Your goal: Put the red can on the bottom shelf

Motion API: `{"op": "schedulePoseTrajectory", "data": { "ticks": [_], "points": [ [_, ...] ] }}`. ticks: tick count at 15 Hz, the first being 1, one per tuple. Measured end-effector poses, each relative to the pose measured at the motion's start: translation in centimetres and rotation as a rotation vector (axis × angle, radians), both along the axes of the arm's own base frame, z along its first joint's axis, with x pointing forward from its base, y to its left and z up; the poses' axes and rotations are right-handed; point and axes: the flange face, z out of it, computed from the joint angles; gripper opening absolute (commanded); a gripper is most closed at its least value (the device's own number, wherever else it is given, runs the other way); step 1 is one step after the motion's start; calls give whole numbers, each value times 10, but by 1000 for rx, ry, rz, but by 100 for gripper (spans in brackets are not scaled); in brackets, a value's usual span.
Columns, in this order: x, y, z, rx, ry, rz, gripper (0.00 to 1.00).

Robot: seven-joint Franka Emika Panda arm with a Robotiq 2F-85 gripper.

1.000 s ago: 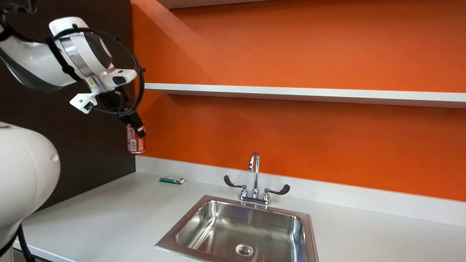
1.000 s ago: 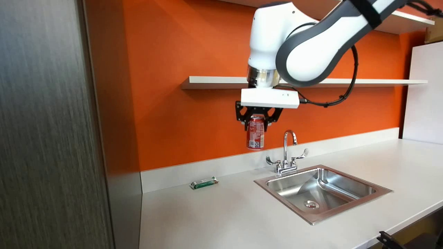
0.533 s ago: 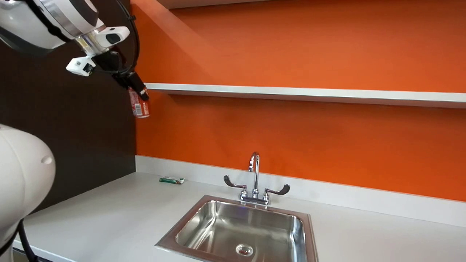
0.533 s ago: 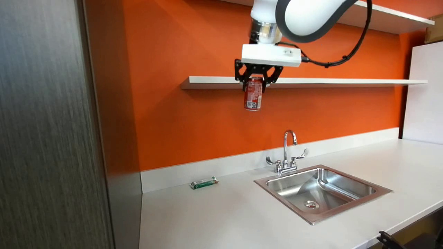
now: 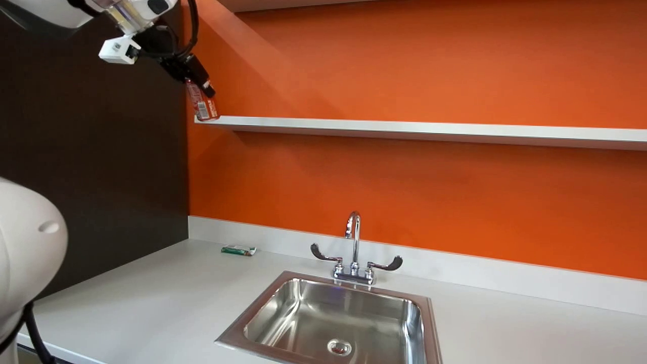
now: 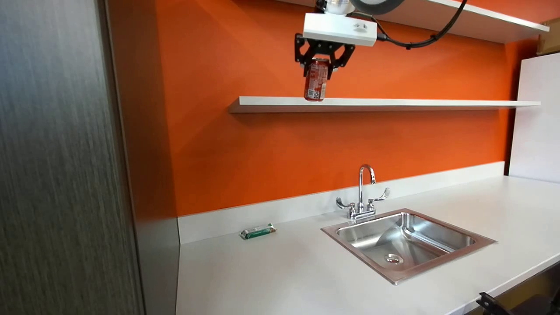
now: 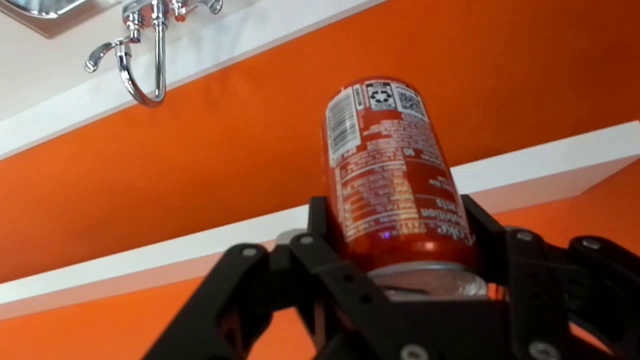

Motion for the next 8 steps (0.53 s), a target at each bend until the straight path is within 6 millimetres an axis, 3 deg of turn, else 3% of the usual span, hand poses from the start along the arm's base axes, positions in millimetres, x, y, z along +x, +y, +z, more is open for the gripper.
{"op": "schedulePoseTrajectory", "data": {
  "ticks": [8],
  "points": [
    [17, -6, 62, -16, -96, -10, 38]
  ]
}}
